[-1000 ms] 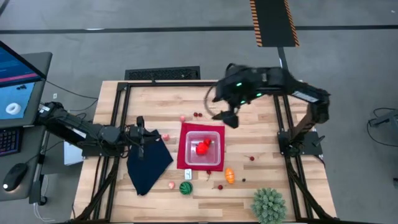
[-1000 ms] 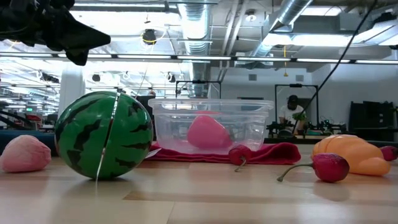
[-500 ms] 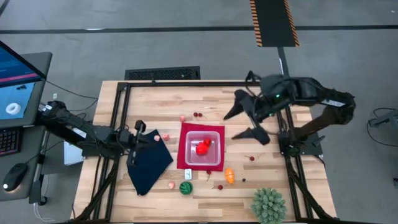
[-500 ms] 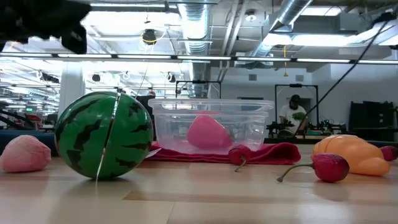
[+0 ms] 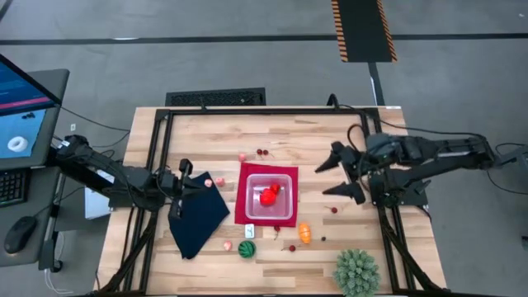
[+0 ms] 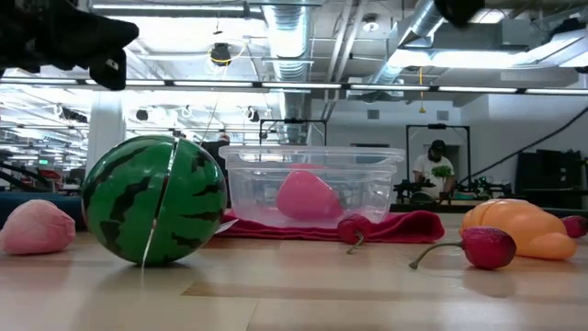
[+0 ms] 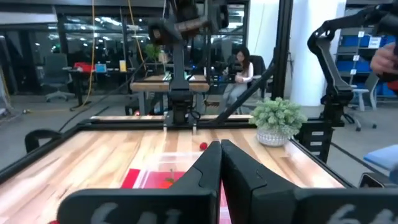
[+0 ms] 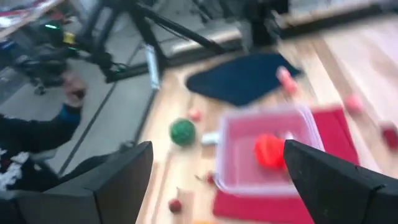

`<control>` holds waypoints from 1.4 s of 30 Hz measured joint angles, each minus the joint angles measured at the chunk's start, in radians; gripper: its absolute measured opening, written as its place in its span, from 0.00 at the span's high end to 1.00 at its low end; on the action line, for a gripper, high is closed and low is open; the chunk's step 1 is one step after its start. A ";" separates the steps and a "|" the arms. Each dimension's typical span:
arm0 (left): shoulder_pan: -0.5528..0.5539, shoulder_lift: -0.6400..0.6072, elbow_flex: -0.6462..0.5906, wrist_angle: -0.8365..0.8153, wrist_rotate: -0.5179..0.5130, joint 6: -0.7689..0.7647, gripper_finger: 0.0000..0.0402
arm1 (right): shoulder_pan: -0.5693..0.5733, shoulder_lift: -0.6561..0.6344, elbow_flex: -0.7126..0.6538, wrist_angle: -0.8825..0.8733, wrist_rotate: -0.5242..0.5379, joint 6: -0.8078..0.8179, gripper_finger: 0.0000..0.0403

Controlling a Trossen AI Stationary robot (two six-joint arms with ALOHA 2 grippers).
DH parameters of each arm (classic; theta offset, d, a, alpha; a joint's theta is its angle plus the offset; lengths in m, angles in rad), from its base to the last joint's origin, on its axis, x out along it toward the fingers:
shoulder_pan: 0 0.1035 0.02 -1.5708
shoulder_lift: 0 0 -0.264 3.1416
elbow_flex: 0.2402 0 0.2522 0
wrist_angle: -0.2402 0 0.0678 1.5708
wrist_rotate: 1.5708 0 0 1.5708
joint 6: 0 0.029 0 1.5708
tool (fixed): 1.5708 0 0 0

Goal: Pick and placing Produce into tupperware
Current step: Put the cherry in the transparent bin

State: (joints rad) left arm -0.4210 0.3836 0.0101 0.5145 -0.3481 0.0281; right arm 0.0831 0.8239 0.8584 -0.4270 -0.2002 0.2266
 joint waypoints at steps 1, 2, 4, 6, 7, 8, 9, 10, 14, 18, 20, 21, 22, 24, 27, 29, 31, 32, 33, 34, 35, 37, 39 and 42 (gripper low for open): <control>0.000 0.000 0.000 0.006 0.004 0.011 1.00 | -0.005 -0.017 -0.036 0.001 0.005 0.015 0.05; 0.000 0.000 0.000 0.009 0.016 0.025 1.00 | -0.010 -0.028 -0.068 -0.001 0.016 0.030 0.05; 0.000 0.000 0.000 0.014 0.037 0.052 1.00 | -0.015 -0.041 -0.123 0.002 0.023 0.087 0.05; 0.000 0.000 -0.001 0.022 0.059 0.074 1.00 | -0.008 -0.042 -0.164 0.009 0.019 0.133 0.05; 0.000 0.000 -0.001 0.028 0.069 0.085 1.00 | -0.002 -0.042 -0.181 0.010 0.016 0.156 0.05; 0.000 -0.001 -0.001 0.033 0.074 0.093 1.00 | 0.004 -0.040 -0.195 0.003 0.016 0.178 0.05; 0.000 0.000 -0.001 0.035 0.075 0.097 1.00 | 0.011 -0.034 -0.211 -0.001 0.017 0.197 0.05; 0.000 0.000 -0.001 0.034 0.075 0.100 1.00 | 0.020 -0.026 -0.230 0.000 0.021 0.223 0.05; 0.000 0.000 -0.002 0.038 0.035 0.121 1.00 | 0.055 0.017 -0.281 -0.016 0.010 0.305 0.05; 0.000 0.000 -0.002 0.079 -0.035 0.118 1.00 | 0.091 0.070 -0.300 -0.026 -0.040 0.297 0.05; 0.000 0.000 -0.002 0.078 -0.013 0.114 1.00 | 0.104 0.090 -0.300 -0.022 -0.048 0.294 0.05; 0.000 0.000 -0.003 0.070 0.014 0.113 1.00 | 0.109 0.102 -0.300 -0.019 -0.045 0.290 0.05; 0.000 0.000 -0.003 0.065 0.047 0.114 1.00 | 0.112 0.113 -0.300 -0.016 -0.041 0.284 0.05; 0.000 0.000 -0.003 0.058 0.106 0.123 1.00 | 0.117 0.133 -0.300 -0.010 -0.034 0.277 0.05; 0.009 0.000 -0.003 0.052 0.099 0.087 1.00 | 0.129 0.165 -0.299 -0.008 0.015 0.266 0.05; 0.017 0.000 -0.003 0.041 0.089 0.060 1.00 | 0.155 0.185 -0.299 -0.004 0.132 0.237 0.05; 0.023 0.000 -0.003 0.009 0.087 0.043 1.00 | 0.187 0.201 -0.299 0.010 0.277 0.214 0.05; 0.026 0.001 -0.003 -0.008 0.077 0.032 1.00 | 0.200 0.207 -0.299 0.010 0.339 0.215 0.05; 0.028 0.001 -0.003 -0.017 0.066 0.015 1.00 | 0.212 0.212 -0.299 0.004 0.380 0.222 0.05; 0.030 0.001 -0.003 -0.019 0.055 -0.001 1.00 | 0.221 0.213 -0.299 -0.011 0.402 0.228 0.05; 0.033 0.001 -0.003 -0.020 0.046 -0.011 1.00 | 0.228 0.213 -0.299 -0.024 0.413 0.243 0.05; 0.040 0.000 -0.003 -0.026 0.021 -0.013 1.00 | 0.231 0.212 -0.299 -0.054 0.414 0.301 0.05; 0.052 0.001 -0.003 -0.028 -0.015 -0.013 1.00 | 0.231 0.212 -0.299 -0.088 0.414 0.357 0.05; 0.082 0.000 -0.003 -0.028 -0.028 -0.003 1.00 | 0.231 0.212 -0.299 -0.104 0.415 0.384 0.05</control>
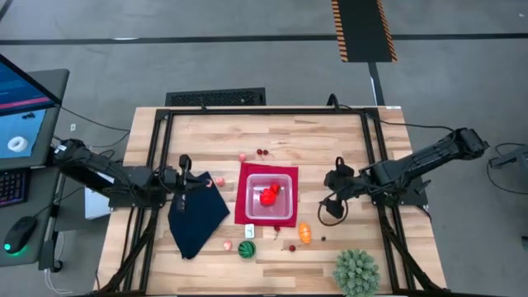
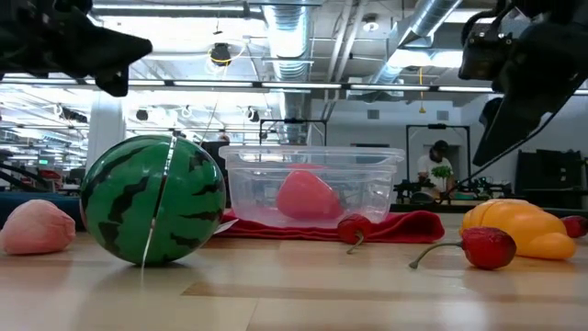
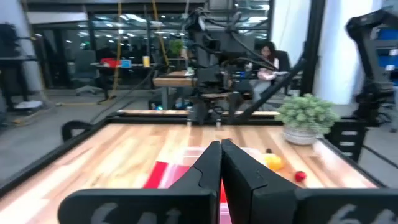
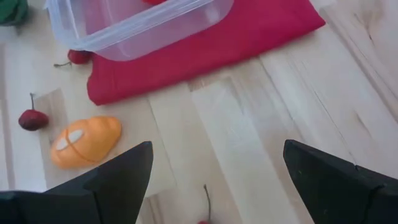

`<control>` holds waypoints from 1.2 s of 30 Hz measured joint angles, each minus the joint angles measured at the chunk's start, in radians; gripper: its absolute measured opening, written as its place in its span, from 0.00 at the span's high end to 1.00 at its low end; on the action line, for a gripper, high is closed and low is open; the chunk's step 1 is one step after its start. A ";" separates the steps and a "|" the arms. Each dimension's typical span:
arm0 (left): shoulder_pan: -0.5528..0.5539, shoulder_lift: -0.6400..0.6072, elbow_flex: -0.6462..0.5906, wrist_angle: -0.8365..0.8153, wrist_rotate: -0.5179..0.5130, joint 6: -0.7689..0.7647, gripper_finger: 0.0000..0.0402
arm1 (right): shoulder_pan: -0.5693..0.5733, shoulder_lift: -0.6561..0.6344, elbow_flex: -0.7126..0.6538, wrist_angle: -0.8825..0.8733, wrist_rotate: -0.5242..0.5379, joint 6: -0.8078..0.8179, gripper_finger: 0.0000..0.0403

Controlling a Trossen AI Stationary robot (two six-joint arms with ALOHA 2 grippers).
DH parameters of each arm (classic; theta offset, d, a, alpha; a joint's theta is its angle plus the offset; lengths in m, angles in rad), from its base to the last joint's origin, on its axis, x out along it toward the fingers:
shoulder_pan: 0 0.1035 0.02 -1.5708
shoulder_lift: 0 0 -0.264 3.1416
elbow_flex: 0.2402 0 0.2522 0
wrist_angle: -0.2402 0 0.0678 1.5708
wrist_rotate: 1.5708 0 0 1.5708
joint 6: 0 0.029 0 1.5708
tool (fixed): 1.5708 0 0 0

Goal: Pick and placing Produce into tupperware
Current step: Put the cherry in the transparent bin

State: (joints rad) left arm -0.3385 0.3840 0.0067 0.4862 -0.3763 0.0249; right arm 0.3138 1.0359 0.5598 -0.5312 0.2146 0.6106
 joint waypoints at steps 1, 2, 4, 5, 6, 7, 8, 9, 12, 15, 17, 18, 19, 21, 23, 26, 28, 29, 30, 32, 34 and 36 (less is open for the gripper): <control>0.012 0.000 0.000 -0.002 0.001 0.002 1.00 | -0.002 0.000 0.000 0.000 0.000 0.000 0.05; 0.023 0.000 0.000 -0.005 0.001 0.003 1.00 | -0.007 0.000 0.000 0.000 -0.004 0.003 0.05; 0.047 0.000 0.000 -0.012 0.001 0.010 1.00 | -0.017 0.000 0.000 -0.012 -0.011 0.017 0.05; 0.057 0.000 0.000 -0.024 0.000 0.010 1.00 | -0.021 0.000 0.000 -0.025 -0.008 0.018 0.05; 0.068 0.001 0.000 -0.041 -0.003 0.004 1.00 | -0.023 0.000 0.000 -0.043 -0.002 0.019 0.05; 0.077 0.000 0.000 -0.052 -0.005 -0.010 1.00 | -0.023 0.000 0.000 -0.065 -0.001 0.023 0.05; 0.085 0.000 0.000 -0.062 -0.006 -0.025 1.00 | -0.022 0.000 0.000 -0.085 -0.001 0.034 0.05; 0.091 0.000 0.000 -0.070 -0.006 -0.037 1.00 | -0.021 0.000 -0.004 -0.091 -0.002 0.043 0.05; 0.096 0.002 0.000 -0.071 -0.006 -0.054 1.00 | -0.019 0.000 -0.018 -0.093 -0.005 0.059 0.05; 0.096 0.001 0.000 -0.067 -0.006 -0.053 1.00 | -0.020 0.000 -0.023 -0.094 -0.007 0.096 0.05; 0.096 0.002 0.000 -0.070 -0.006 -0.055 1.00 | -0.019 0.000 -0.023 -0.095 -0.007 0.124 0.05; 0.096 0.002 0.000 -0.070 -0.006 -0.057 1.00 | -0.015 0.000 -0.023 -0.094 -0.007 0.132 0.05; 0.096 0.002 0.000 -0.071 -0.006 -0.060 1.00 | -0.009 0.000 -0.023 -0.093 -0.008 0.132 0.05; 0.096 0.002 0.000 -0.076 -0.005 -0.061 1.00 | 0.005 0.000 -0.023 -0.092 -0.009 0.116 0.05; 0.096 0.002 0.000 -0.079 -0.005 -0.061 1.00 | 0.022 0.000 -0.023 -0.089 -0.007 0.095 0.05; 0.096 0.002 0.000 -0.094 -0.006 -0.043 1.00 | 0.050 0.000 -0.023 -0.093 -0.004 0.096 0.05; 0.096 0.002 0.000 -0.111 -0.005 -0.034 1.00 | 0.075 0.018 -0.023 -0.090 -0.002 0.101 0.05; 0.096 0.002 0.000 -0.123 -0.005 -0.033 1.00 | 0.087 0.030 -0.023 -0.091 0.006 0.112 0.05; 0.096 0.002 0.000 -0.135 -0.005 -0.032 1.00 | 0.098 0.042 -0.023 -0.090 0.018 0.123 0.05; 0.096 0.002 0.000 -0.176 -0.005 -0.032 1.00 | 0.117 0.086 -0.023 -0.071 0.026 0.130 0.05; 0.096 0.002 0.000 -0.222 -0.004 -0.032 1.00 | 0.135 0.127 -0.024 -0.053 0.026 0.130 0.05; 0.096 0.002 0.000 -0.264 -0.004 -0.031 1.00 | 0.148 0.168 -0.023 -0.007 0.026 0.125 0.05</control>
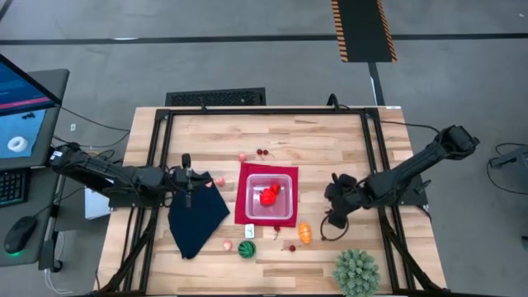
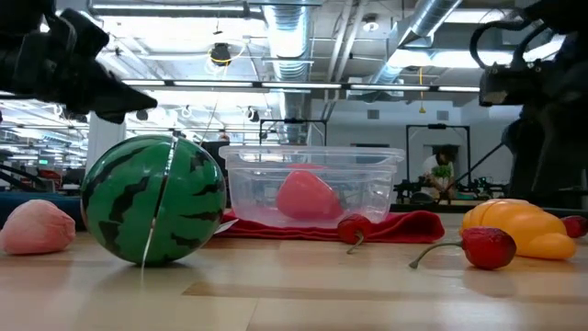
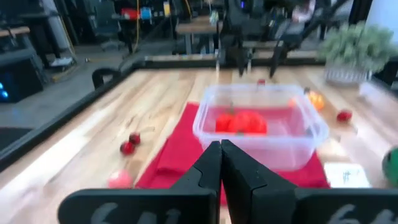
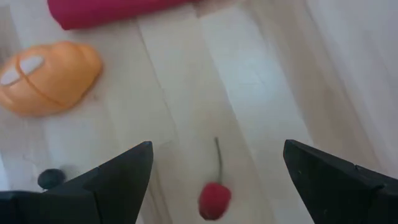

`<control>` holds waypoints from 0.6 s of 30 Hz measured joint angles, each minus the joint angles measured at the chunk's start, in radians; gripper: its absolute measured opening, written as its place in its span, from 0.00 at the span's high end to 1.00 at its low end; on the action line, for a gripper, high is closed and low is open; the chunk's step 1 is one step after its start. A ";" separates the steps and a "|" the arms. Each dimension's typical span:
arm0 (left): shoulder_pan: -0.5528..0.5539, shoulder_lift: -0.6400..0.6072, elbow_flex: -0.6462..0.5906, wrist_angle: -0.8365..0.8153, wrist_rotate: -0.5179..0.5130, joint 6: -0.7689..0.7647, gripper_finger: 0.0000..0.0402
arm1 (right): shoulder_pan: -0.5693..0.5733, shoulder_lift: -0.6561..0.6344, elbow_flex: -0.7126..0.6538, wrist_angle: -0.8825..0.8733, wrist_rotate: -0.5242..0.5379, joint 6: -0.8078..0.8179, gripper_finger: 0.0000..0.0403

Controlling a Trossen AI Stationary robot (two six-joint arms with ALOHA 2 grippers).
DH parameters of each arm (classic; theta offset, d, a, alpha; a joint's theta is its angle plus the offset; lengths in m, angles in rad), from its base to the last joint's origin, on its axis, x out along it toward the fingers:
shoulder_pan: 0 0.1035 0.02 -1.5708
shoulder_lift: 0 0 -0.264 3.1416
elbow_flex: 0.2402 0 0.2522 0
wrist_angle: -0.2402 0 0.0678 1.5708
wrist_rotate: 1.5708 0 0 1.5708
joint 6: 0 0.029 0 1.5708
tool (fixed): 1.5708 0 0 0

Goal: Pick and placing Produce into tupperware
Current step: Put the cherry in the transparent bin

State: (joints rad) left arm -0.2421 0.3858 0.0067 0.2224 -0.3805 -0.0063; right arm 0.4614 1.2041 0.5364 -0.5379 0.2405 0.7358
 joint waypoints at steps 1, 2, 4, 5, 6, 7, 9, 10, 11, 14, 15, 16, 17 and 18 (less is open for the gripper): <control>0.000 0.000 0.000 -0.010 -0.002 0.001 1.00 | 0.004 0.017 0.000 0.015 0.000 -0.003 0.05; 0.000 0.000 0.000 -0.012 -0.010 0.001 1.00 | 0.004 0.034 0.000 0.033 0.000 -0.008 0.05; 0.001 0.000 0.000 -0.022 -0.026 0.002 1.00 | 0.003 0.066 0.000 0.049 0.000 -0.010 0.05; 0.001 0.000 0.000 -0.023 -0.028 0.002 1.00 | 0.003 0.081 0.000 0.046 0.000 -0.010 0.05; 0.001 0.000 0.000 -0.023 -0.029 0.002 1.00 | 0.003 0.095 0.000 0.045 0.000 -0.008 0.05; 0.001 0.000 0.000 -0.025 -0.028 0.002 1.00 | 0.003 0.110 0.000 0.047 0.000 -0.003 0.05; 0.001 0.000 0.000 -0.030 -0.025 0.001 1.00 | 0.003 0.135 0.000 0.046 0.000 -0.003 0.05; 0.001 0.000 0.000 -0.033 -0.025 -0.008 1.00 | 0.003 0.146 0.000 0.051 0.000 -0.003 0.05; 0.001 0.000 0.000 -0.033 -0.025 -0.030 1.00 | 0.003 0.156 0.000 0.055 0.000 -0.002 0.05; 0.001 0.000 0.000 -0.033 -0.025 -0.070 1.00 | 0.003 0.172 0.000 0.057 0.000 0.006 0.07; 0.001 0.000 0.000 -0.033 -0.025 -0.070 1.00 | 0.003 0.175 0.001 0.058 0.000 0.007 0.08; 0.001 0.000 0.000 -0.033 -0.025 -0.069 1.00 | 0.003 0.175 0.001 0.058 0.000 0.007 0.09; 0.001 0.000 0.000 -0.034 -0.025 -0.064 1.00 | 0.003 0.175 0.001 0.059 0.000 0.006 0.11; 0.001 0.000 0.000 -0.035 -0.024 -0.054 1.00 | 0.003 0.175 0.001 0.060 0.000 0.005 0.13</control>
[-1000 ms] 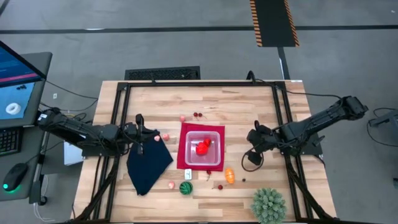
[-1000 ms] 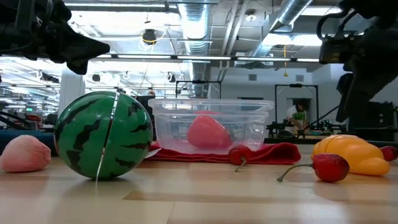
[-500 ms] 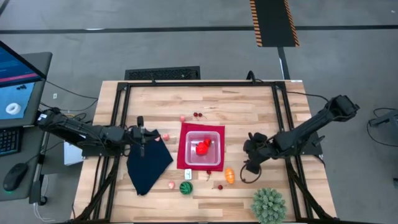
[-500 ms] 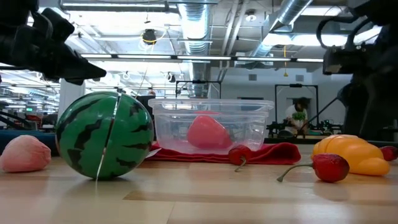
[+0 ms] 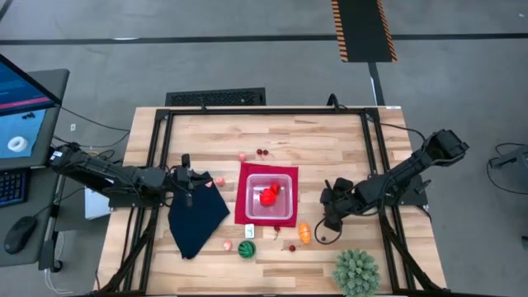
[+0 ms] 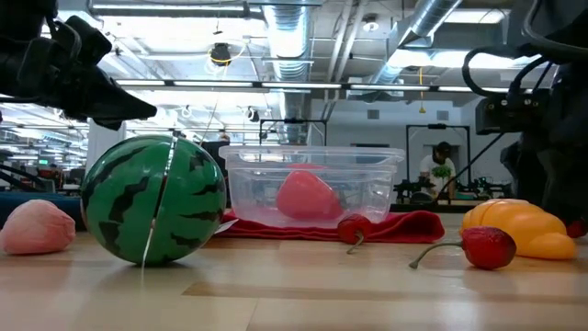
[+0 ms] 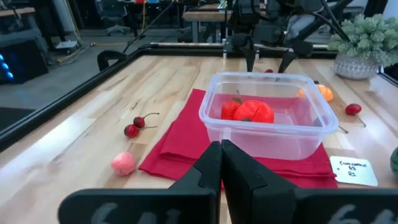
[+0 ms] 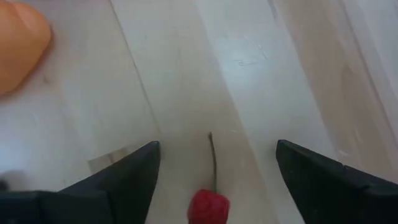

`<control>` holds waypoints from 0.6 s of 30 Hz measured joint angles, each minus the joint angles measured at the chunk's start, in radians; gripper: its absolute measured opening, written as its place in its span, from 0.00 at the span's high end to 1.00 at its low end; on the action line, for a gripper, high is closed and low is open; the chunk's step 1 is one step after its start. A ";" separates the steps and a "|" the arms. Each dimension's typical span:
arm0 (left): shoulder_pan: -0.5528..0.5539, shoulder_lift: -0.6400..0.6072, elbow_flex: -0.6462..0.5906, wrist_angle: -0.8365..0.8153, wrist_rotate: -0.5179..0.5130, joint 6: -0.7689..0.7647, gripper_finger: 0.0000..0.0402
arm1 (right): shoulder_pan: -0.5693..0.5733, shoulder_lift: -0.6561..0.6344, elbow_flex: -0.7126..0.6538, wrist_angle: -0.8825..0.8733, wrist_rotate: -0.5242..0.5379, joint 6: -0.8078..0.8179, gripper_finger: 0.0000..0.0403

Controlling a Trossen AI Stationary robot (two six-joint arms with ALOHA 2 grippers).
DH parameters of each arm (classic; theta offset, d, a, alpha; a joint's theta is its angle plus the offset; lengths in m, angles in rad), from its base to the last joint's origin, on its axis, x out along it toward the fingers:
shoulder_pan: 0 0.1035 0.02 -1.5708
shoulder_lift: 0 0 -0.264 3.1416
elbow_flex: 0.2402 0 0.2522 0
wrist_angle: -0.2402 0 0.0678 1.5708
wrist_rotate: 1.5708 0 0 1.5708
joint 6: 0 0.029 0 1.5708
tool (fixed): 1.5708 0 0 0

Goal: Pick and placing Produce into tupperware
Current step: Put the cherry in the transparent bin

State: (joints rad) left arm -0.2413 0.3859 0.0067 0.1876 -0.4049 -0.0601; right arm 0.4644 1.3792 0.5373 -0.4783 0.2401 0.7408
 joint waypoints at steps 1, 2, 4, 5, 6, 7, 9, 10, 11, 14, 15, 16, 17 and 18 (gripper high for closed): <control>0.000 0.000 0.000 -0.005 0.000 0.008 1.00 | 0.000 0.000 0.000 0.001 0.000 -0.002 0.15; 0.000 0.000 0.000 -0.011 0.000 0.012 1.00 | 0.000 0.000 0.000 0.002 -0.002 -0.003 0.18; 0.000 0.000 0.000 -0.027 0.000 0.012 1.00 | 0.000 0.000 0.000 0.004 -0.005 -0.001 0.22; 0.000 0.000 0.000 -0.032 0.000 0.011 1.00 | 0.000 0.000 0.000 0.003 -0.006 0.002 0.25; 0.000 0.000 0.000 -0.041 0.001 0.012 1.00 | 0.000 0.000 0.000 0.003 -0.008 0.008 0.27; 0.000 0.000 0.000 -0.053 0.001 0.013 1.00 | 0.000 0.000 0.000 0.003 -0.011 0.012 0.28; 0.000 0.000 0.000 -0.077 0.001 0.019 1.00 | 0.000 0.000 0.000 0.003 -0.015 0.019 0.31; 0.000 0.000 0.000 -0.091 0.002 0.018 1.00 | 0.000 0.000 0.000 0.003 -0.016 0.019 0.32; 0.000 0.000 0.000 -0.104 0.002 0.016 1.00 | 0.000 0.000 0.000 0.003 -0.020 0.020 0.34; 0.000 0.000 0.000 -0.103 0.004 0.013 1.00 | -0.001 0.000 0.000 0.004 -0.023 0.034 0.37; 0.000 0.000 0.000 -0.103 0.003 0.016 1.00 | -0.001 0.000 0.000 0.004 -0.023 0.041 0.38; 0.000 0.000 0.000 -0.102 0.003 0.021 1.00 | -0.001 0.000 0.000 0.003 -0.023 0.046 0.40; 0.000 0.000 0.000 -0.103 0.003 0.022 1.00 | -0.001 0.000 0.000 0.003 -0.023 0.050 0.41; 0.000 0.000 0.000 -0.103 0.003 0.021 1.00 | -0.001 0.000 0.000 0.003 -0.023 0.053 0.43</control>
State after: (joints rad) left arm -0.2413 0.3859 0.0066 0.0849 -0.4015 -0.0390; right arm 0.4633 1.3792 0.5373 -0.4755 0.2171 0.7935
